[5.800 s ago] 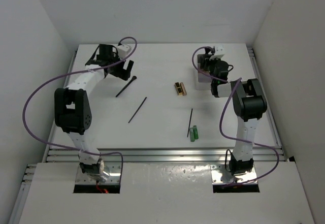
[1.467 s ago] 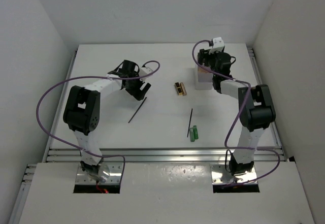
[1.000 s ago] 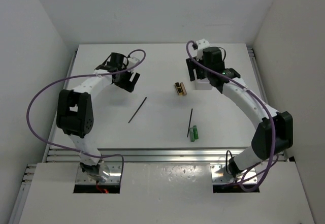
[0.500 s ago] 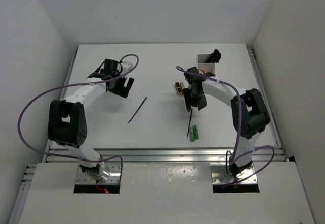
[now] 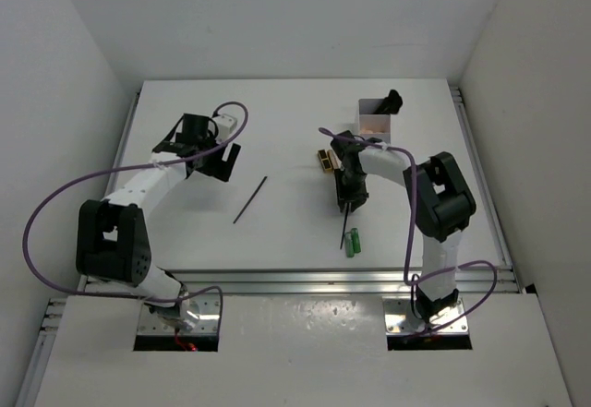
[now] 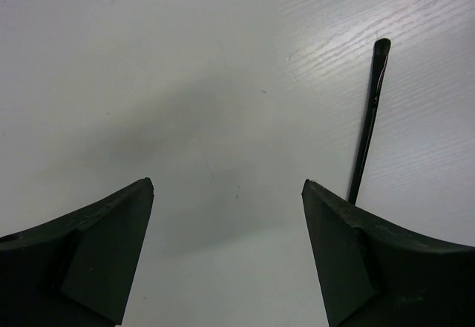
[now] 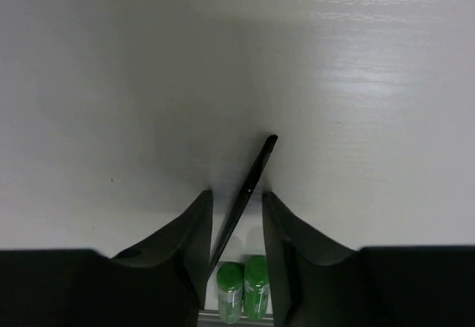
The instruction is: Organize the makeup
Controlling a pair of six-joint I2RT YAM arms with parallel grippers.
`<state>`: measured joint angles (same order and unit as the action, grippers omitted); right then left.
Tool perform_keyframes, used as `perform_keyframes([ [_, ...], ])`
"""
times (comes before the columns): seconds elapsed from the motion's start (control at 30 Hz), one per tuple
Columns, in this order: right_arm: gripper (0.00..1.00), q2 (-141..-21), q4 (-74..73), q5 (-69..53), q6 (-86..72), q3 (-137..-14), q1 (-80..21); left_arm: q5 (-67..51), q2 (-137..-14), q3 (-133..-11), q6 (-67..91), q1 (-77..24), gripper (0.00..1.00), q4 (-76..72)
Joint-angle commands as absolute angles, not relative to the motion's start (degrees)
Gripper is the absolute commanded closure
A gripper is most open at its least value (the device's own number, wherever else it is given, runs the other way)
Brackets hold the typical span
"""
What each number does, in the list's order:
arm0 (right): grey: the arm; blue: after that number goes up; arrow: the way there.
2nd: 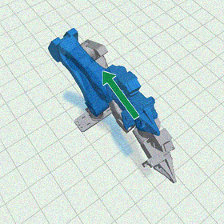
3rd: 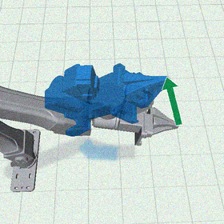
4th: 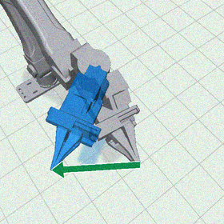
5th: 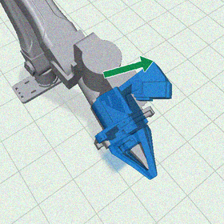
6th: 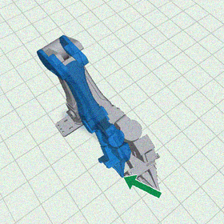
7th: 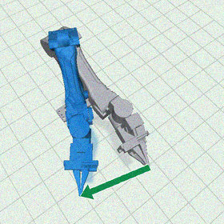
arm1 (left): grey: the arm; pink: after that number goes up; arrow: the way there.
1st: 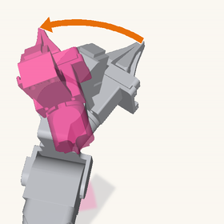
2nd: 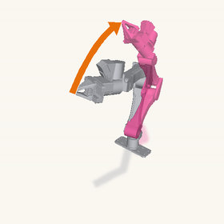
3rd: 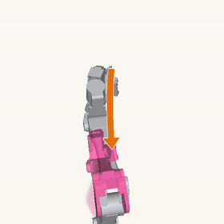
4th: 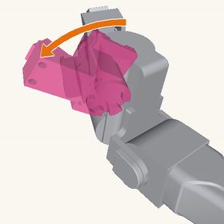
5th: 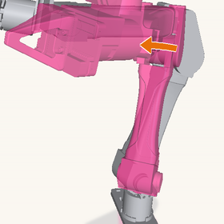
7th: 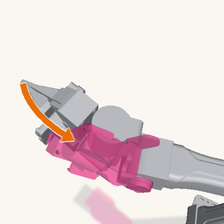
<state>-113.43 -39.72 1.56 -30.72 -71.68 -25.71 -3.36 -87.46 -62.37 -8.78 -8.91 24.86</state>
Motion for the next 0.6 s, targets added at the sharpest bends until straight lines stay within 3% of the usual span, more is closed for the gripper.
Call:
perform_keyframes([
  [0.0, 0.67, -115.75, -39.72, 2.9, -32.43, -72.51, -26.19, -3.43, -85.17, -62.4, -8.79, -8.61, 0.13, 23.03],
  [0.3, 0.99, -119.87, -37.53, 2.11, -36.29, -75.4, -26.37, -2.9, -84.64, -61.87, -8.79, -8.61, 0.11, 23.03],
  [0.57, 1.0, -121.56, -31.04, -2.34, -38.76, -77.26, -25.32, -2.38, -84.64, -61.87, -8.79, -8.61, 0.11, 23.03],
])
